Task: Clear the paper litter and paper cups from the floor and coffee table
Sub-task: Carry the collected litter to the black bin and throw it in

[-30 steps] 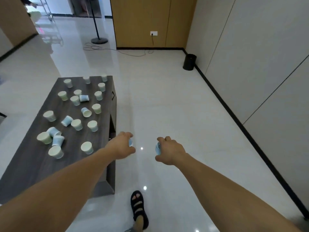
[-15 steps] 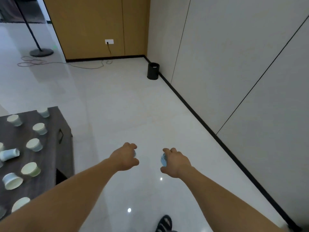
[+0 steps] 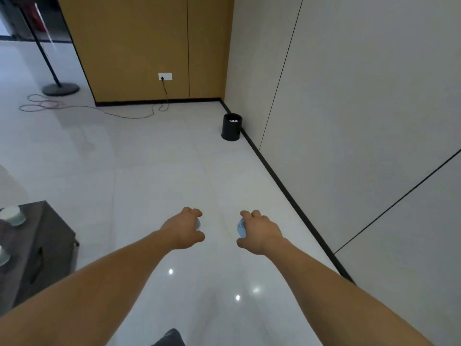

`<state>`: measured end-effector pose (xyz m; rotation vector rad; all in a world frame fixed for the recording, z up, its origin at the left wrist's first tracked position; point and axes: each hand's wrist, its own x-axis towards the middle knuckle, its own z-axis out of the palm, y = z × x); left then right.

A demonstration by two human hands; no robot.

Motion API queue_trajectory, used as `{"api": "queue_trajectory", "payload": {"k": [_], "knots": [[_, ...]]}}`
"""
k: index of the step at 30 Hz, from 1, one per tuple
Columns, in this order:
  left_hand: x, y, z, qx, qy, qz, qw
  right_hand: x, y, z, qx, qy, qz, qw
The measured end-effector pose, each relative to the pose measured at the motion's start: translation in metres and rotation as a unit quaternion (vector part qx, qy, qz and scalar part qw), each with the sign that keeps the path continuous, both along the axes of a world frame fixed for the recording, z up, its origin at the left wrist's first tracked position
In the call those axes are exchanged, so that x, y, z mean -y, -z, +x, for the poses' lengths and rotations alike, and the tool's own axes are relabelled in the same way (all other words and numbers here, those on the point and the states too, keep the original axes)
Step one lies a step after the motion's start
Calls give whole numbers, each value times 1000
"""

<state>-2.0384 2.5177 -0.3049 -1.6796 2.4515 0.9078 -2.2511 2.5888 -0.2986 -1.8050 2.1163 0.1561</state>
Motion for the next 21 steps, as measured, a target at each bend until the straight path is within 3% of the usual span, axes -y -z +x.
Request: {"api": "queue_trajectory", "payload": {"k": [21], "knots": [[482, 3, -193, -8, 51, 3, 999, 457, 7, -174, -13, 49, 4, 999]]}}
